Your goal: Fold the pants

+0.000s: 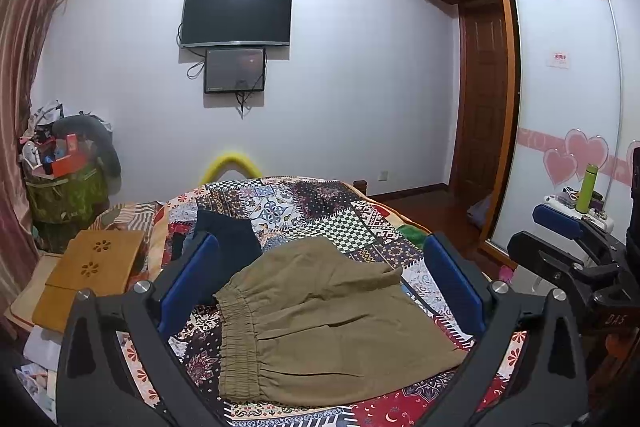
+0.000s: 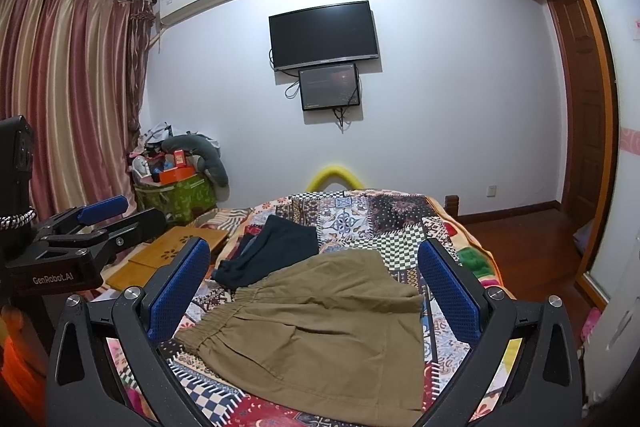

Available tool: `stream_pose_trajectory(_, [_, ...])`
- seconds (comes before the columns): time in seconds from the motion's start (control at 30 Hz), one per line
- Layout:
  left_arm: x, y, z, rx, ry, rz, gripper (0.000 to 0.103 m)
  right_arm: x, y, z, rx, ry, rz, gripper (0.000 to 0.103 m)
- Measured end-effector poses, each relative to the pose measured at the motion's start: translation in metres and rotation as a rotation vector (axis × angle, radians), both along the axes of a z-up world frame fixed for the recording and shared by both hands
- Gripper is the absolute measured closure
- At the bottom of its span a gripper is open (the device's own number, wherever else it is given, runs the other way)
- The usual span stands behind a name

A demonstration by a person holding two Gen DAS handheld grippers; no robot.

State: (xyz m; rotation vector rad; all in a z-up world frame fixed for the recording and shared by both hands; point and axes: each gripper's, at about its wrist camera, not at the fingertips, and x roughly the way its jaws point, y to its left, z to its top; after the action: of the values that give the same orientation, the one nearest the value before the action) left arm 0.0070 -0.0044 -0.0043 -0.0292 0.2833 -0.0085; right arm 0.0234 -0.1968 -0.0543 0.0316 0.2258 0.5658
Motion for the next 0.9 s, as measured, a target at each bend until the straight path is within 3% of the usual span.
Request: stream_pose_trajectory(0.9, [0.001,0.0006,0.0002,-0.004,-0.002,0.004,0.0,0.0023,-0.0047,0.0029,0.003,0.008,-0.003,0.0])
